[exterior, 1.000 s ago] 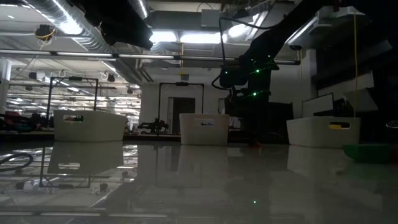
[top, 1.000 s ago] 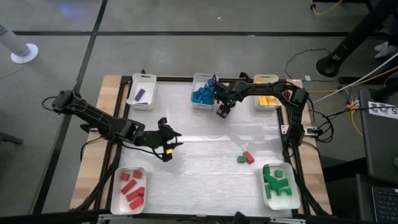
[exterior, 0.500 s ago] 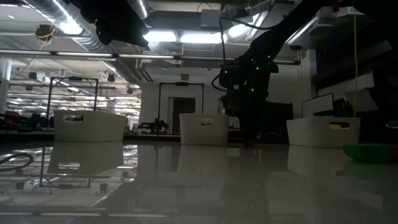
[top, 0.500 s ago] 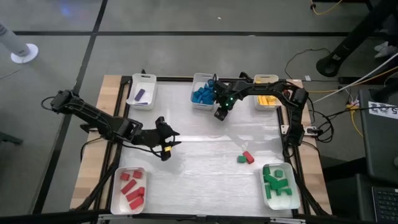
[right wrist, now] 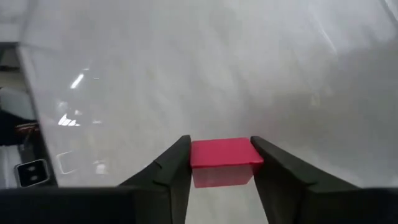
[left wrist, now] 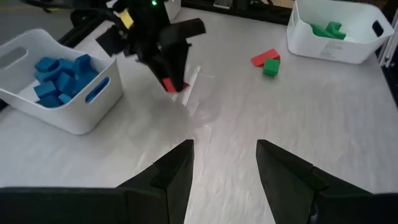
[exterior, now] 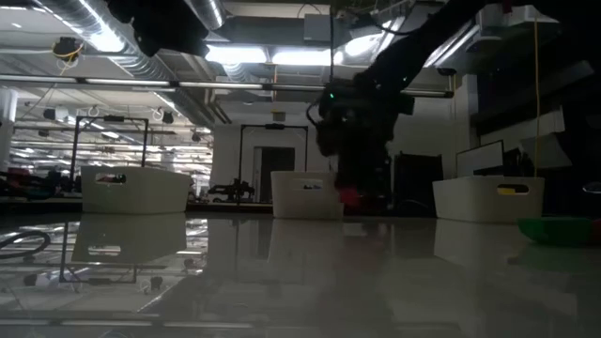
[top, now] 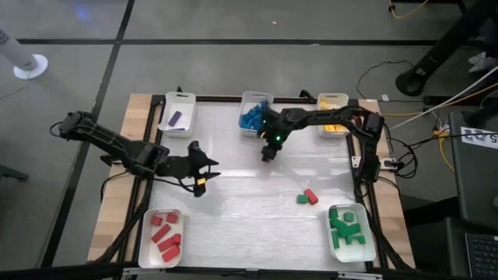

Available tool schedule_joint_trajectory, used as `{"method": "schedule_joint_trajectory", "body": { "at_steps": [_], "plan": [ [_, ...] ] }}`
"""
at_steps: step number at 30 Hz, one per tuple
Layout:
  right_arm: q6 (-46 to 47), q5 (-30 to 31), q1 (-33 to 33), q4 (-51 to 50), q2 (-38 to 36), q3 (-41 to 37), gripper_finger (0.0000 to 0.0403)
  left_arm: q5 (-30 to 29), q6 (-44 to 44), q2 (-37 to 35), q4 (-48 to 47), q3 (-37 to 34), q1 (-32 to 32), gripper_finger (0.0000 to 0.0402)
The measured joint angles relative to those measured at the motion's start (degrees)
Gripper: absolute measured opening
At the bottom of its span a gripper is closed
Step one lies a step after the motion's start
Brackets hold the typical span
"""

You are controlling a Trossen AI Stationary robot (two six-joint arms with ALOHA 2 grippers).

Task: Sort blocks
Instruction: Put the red block into the bottom left white bin

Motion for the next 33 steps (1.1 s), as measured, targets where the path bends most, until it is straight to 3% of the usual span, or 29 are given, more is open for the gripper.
{"method": "schedule_joint_trajectory", "body": {
  "at_steps": [12, 19, 25, 33],
  "plan": [
    [1.71, -0.56, 12.65, 32.89, 0.0, 0.0, 0.0143, 0.01, 2.19, -0.07, -0.79, -0.02, 0.0, 0.0164],
    [1.53, -0.52, 16.94, 51.69, 0.0, 0.0, 0.0159, 0.49, 13.17, -0.07, -4.27, -0.02, -0.13, 0.0164],
    [1.33, -0.42, 17.79, 55.75, -0.02, 0.0, 0.015, 2.79, 20.96, -0.07, -3.56, 0.0, -1.75, 0.0164],
    [1.24, 0.55, 17.69, 55.76, -0.02, 0.0, 0.0154, 2.87, 24.84, 1.0, 0.24, 0.0, -3.78, 0.0164]
  ]
}}
